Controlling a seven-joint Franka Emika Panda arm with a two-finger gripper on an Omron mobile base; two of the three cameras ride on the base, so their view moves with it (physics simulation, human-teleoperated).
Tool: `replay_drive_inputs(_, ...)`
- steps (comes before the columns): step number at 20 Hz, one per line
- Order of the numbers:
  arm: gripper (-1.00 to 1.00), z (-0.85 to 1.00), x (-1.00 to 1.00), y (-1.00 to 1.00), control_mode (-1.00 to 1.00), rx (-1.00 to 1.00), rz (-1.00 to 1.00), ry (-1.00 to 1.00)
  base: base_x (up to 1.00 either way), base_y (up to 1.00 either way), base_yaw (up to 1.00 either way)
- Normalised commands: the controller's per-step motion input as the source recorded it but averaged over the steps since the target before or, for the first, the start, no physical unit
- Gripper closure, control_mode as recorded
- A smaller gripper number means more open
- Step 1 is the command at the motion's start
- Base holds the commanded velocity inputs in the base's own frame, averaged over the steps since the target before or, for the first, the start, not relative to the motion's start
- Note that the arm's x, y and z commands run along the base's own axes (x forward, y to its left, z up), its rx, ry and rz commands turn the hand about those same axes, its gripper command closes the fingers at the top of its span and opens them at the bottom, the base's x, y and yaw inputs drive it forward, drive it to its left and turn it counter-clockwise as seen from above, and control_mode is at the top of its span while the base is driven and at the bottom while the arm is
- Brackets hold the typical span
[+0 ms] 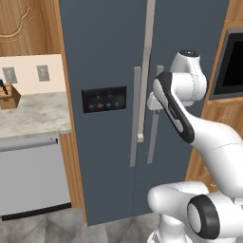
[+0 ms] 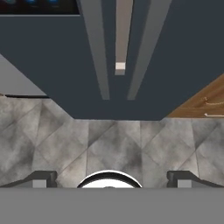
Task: Retrieve a lemon from the fridge and place it on the cutting board with the fish.
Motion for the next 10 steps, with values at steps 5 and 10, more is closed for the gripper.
replay_drive_inputs(5, -1.00, 0.00, 0.00, 0.00, 1.00, 0.00, 0.00, 0.00, 0.01, -0.26, 0.01)
replay_drive_inputs(10, -1.00, 0.00, 0.00, 0.00, 1.00, 0.00, 0.00, 0.00, 0.00, -0.29, 0.01)
